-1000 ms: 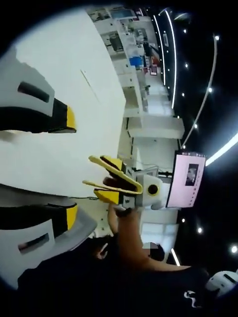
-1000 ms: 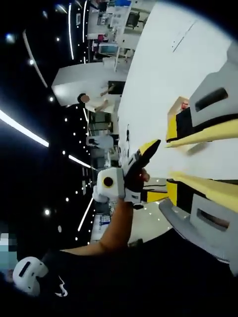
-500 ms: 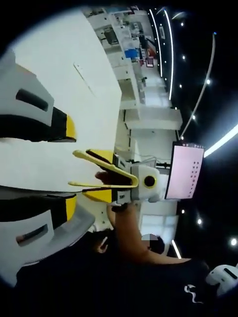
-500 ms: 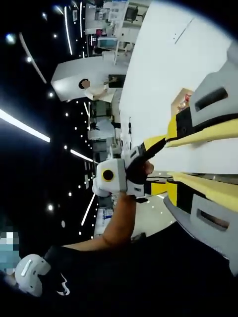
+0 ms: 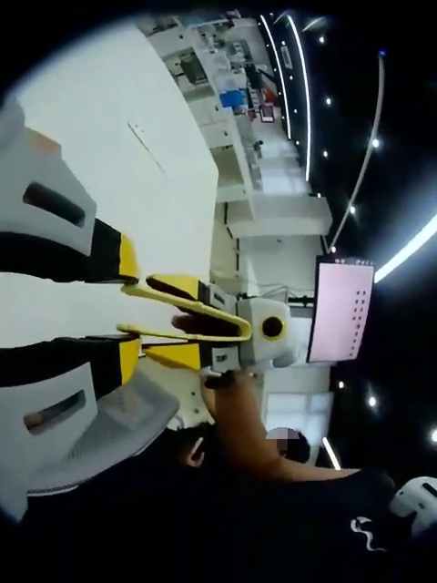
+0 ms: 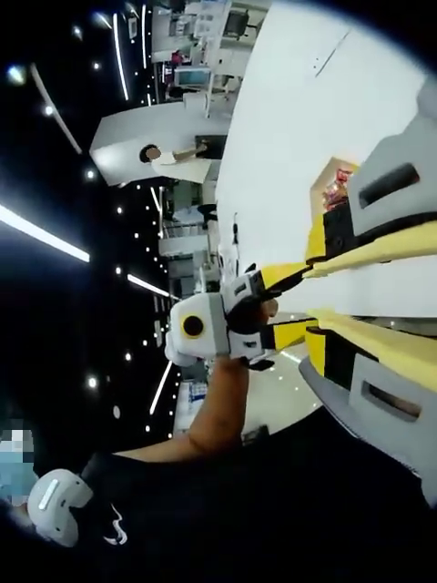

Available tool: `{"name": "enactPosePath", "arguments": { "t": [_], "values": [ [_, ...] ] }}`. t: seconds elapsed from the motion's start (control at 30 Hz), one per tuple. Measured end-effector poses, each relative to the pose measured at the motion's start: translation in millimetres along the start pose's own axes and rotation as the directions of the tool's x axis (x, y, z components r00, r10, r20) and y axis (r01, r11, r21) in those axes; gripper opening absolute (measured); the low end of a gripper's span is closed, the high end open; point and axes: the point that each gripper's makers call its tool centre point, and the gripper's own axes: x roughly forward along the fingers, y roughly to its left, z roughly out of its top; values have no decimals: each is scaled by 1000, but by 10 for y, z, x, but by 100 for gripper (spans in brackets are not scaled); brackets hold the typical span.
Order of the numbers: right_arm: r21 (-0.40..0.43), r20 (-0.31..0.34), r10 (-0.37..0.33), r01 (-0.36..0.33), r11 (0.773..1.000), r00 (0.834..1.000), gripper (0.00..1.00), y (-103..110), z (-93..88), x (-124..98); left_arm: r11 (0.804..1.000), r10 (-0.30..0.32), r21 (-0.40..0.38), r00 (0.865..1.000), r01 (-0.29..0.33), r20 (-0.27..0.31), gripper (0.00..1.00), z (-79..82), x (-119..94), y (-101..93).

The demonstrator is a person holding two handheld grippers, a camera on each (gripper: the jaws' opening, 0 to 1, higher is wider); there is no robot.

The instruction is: Place the target food into the container with the food tongs after gripping and lifting it, then release it inside without dropping or visibly crushing the food.

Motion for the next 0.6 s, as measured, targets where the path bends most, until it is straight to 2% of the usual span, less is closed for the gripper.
{"name": "enactPosePath", "arguments": {
  "t": [0.2,0.6],
  "values": [
    [30,-24,-30,31,999,999,22,-52,-33,-54,1000,17,17,1000,-16,-18,2,16,-43,26],
    [43,-32,-114,115,992,993,25,-143,-14,-338,1000,24,11,999,-24,-43,0,-11,-162,68]
  ]
}}
